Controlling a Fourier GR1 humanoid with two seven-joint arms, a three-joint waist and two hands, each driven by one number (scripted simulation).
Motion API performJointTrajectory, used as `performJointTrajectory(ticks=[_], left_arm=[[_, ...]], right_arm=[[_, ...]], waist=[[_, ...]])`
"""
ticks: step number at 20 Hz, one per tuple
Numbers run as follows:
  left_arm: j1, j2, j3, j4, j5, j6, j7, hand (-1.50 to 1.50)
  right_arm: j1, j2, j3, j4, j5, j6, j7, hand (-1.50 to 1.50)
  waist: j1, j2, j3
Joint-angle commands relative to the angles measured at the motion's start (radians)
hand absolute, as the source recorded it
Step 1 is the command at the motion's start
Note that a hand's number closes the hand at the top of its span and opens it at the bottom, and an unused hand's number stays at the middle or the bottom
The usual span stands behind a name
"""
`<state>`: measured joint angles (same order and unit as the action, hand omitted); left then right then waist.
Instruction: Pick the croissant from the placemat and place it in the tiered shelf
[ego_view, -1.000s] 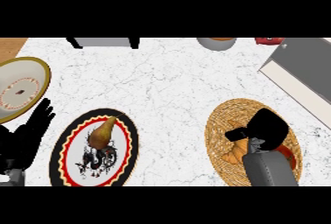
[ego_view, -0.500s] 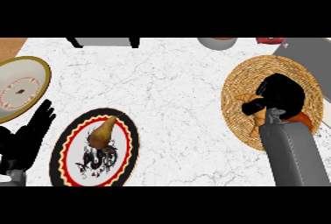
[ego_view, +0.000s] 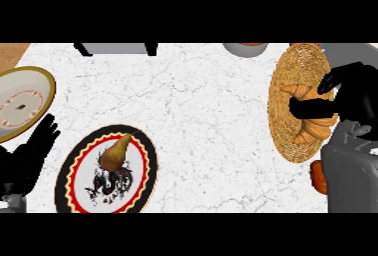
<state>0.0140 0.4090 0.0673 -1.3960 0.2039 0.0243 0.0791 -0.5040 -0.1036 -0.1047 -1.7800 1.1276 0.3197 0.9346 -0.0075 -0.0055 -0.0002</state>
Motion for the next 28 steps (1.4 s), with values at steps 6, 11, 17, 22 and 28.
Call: performJointTrajectory(ticks=[6,11,17,22,28], left_arm=[[0.019,-0.027,0.008,0.023,-0.019,-0.020,-0.040,0.00],[-0.003,-0.025,0.016,0.017,-0.025,-0.025,-0.013,0.00],[-0.012,-0.061,-0.008,0.003,-0.058,0.008,-0.004,0.00],[-0.004,-0.047,0.010,0.027,-0.055,-0.016,-0.027,0.00],[-0.029,-0.040,0.035,0.041,-0.042,-0.035,-0.029,0.00]], right_arm=[[-0.081,0.022,-0.036,-0.365,-0.009,0.136,0.192,1.50],[-0.257,-0.048,-0.149,-0.375,-0.067,0.232,0.216,1.50],[-0.450,-0.140,-0.176,-0.251,0.022,0.284,0.240,1.50],[-0.463,-0.227,-0.192,-0.128,0.088,0.326,0.152,1.50],[-0.586,-0.348,-0.307,0.039,0.058,0.376,0.064,1.50]], waist=[[0.002,0.001,-0.001],[0.002,0.002,-0.001],[0.006,0.000,-0.002],[0.008,0.004,-0.002],[0.009,0.005,-0.001]])
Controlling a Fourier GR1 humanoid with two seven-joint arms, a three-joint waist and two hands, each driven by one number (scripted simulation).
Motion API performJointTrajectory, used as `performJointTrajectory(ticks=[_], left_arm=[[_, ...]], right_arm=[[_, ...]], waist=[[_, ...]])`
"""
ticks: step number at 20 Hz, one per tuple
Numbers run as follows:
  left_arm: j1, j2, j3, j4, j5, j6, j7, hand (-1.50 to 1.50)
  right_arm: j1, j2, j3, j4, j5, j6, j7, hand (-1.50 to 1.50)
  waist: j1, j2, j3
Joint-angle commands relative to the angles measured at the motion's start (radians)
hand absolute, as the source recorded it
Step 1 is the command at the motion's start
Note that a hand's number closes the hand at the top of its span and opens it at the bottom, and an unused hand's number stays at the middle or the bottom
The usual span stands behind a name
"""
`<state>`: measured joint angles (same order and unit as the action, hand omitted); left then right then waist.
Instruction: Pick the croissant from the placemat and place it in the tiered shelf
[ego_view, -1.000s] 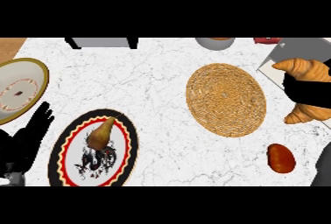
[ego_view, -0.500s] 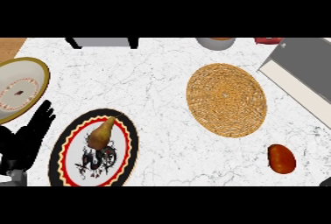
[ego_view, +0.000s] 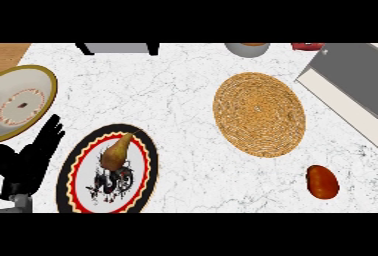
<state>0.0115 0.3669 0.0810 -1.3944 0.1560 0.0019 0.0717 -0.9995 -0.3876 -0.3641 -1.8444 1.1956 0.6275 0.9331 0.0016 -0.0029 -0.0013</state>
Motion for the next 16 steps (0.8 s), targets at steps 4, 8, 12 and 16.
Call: performJointTrajectory(ticks=[4,8,12,16], left_arm=[[-0.035,-0.016,0.004,0.013,-0.012,0.010,0.029,0.00],[-0.016,-0.002,0.034,0.037,-0.007,-0.029,-0.027,0.00],[-0.016,0.004,0.035,-0.012,-0.021,-0.019,0.017,0.00],[0.045,-0.016,0.018,-0.115,-0.024,-0.014,0.057,0.00]], right_arm=[[-0.042,-0.117,-0.072,0.182,0.026,0.018,0.008,1.50],[0.011,-0.152,-0.059,0.232,0.045,-0.035,-0.034,1.50],[0.032,-0.216,-0.099,0.357,0.038,-0.128,-0.108,1.50],[0.009,-0.249,-0.125,0.500,0.023,-0.241,-0.157,1.50]], waist=[[0.002,0.004,0.001],[0.002,0.003,0.001],[0.005,0.004,0.001],[0.015,0.004,0.002]])
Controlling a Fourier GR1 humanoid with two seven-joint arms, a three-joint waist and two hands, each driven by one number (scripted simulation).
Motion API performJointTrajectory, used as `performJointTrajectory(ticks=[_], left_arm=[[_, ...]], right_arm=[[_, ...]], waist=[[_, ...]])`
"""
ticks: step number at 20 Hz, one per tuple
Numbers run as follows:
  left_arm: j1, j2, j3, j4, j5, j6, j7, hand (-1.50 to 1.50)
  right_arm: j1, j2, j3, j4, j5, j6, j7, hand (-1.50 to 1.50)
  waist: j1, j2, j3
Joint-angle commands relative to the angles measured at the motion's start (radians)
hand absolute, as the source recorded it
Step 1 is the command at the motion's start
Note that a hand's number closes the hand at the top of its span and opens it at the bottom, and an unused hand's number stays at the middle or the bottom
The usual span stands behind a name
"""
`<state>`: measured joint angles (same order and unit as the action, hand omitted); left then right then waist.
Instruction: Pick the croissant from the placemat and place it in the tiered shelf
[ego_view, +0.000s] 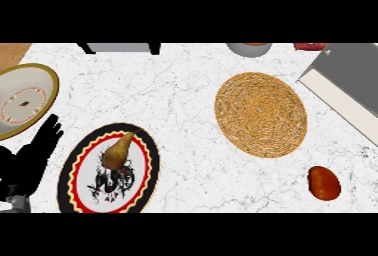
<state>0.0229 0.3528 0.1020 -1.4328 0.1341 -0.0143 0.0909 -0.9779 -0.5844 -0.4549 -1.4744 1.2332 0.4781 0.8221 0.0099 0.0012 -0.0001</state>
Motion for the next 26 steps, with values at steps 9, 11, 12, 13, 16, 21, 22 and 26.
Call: performJointTrajectory(ticks=[9,11,12,13,16,21,22,26], left_arm=[[0.003,-0.030,0.008,-0.013,-0.024,0.005,0.018,0.00],[0.001,-0.010,0.024,0.012,-0.016,-0.034,-0.016,0.00],[0.022,-0.049,-0.004,-0.035,-0.029,-0.002,0.017,0.00],[-0.017,-0.011,0.034,0.020,-0.024,-0.023,-0.008,0.00],[-0.004,-0.046,0.019,0.031,-0.027,-0.026,-0.005,0.00],[-0.082,-0.027,0.043,0.061,-0.042,-0.017,0.024,0.00],[0.000,-0.034,0.030,-0.059,-0.037,-0.013,0.055,0.00],[-0.038,0.006,0.087,0.081,-0.010,-0.074,-0.019,0.00]], right_arm=[[0.101,-0.033,-0.128,0.179,-0.059,-0.284,-0.017,1.50],[0.120,-0.036,-0.113,0.260,-0.031,-0.365,-0.024,-1.50],[0.109,-0.054,-0.116,0.305,-0.047,-0.396,-0.056,-1.50],[0.094,-0.123,-0.112,0.366,-0.062,-0.329,-0.101,-1.50],[0.113,-0.117,-0.062,0.361,-0.060,-0.315,-0.105,-1.50],[0.102,-0.099,-0.083,0.375,-0.131,-0.427,-0.159,-1.50],[0.138,-0.126,-0.126,0.335,-0.163,-0.409,-0.163,-1.50],[0.086,-0.115,-0.168,0.384,-0.230,-0.476,-0.171,-1.50]], waist=[[-0.004,-0.001,0.001],[0.001,0.001,0.000],[0.003,0.001,0.000],[-0.001,0.001,0.000],[-0.003,0.000,0.000],[-0.006,0.000,0.000],[-0.005,-0.003,0.001],[-0.003,0.000,0.000]])
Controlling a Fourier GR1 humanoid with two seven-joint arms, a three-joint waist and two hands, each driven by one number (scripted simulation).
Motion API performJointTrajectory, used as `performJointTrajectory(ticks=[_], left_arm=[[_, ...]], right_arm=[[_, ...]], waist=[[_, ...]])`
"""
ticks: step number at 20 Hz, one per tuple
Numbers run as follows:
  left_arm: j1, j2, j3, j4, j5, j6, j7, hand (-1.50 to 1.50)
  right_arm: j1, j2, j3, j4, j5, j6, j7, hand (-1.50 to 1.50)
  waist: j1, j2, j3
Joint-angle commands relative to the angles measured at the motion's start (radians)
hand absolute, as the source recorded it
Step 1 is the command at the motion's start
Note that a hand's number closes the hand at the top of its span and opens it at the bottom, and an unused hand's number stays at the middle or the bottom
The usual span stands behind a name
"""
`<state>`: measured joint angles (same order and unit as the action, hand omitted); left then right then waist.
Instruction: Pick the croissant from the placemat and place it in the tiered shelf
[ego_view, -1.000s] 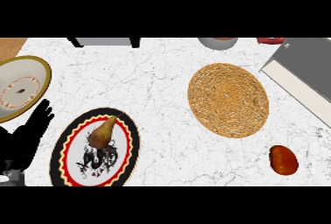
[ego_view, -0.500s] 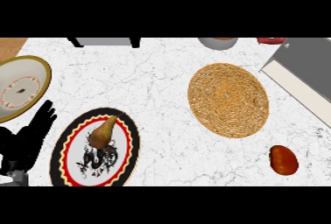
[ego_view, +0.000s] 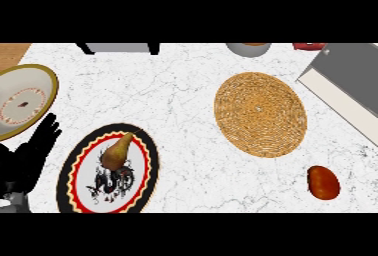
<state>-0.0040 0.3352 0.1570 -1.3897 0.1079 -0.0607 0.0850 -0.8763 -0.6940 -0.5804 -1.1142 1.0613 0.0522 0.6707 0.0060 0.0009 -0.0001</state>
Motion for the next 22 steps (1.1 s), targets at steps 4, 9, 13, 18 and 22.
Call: performJointTrajectory(ticks=[4,9,13,18,22], left_arm=[[-0.009,0.014,0.017,0.010,0.011,-0.027,0.019,0.00],[0.019,0.016,0.025,-0.027,0.001,-0.021,0.021,0.00],[0.021,0.005,0.034,-0.062,0.017,-0.014,0.056,0.00],[0.024,0.006,0.047,-0.010,-0.002,-0.008,0.016,0.00],[0.061,-0.030,0.034,0.005,-0.020,0.012,-0.023,0.00]], right_arm=[[-0.027,0.015,-0.100,-0.068,-0.159,-0.015,0.034,-1.50],[-0.032,-0.017,-0.163,-0.166,-0.257,-0.006,0.065,-1.50],[0.082,-0.020,-0.236,-0.383,-0.356,0.055,0.070,-1.50],[0.127,-0.113,-0.331,-0.640,-0.431,0.261,0.272,-1.50],[0.167,-0.227,-0.505,-0.725,-0.534,0.443,0.366,-1.50]], waist=[[-0.006,-0.002,0.000],[-0.006,-0.004,0.000],[-0.020,-0.008,0.000],[-0.039,-0.012,-0.001],[-0.069,-0.019,-0.001]])
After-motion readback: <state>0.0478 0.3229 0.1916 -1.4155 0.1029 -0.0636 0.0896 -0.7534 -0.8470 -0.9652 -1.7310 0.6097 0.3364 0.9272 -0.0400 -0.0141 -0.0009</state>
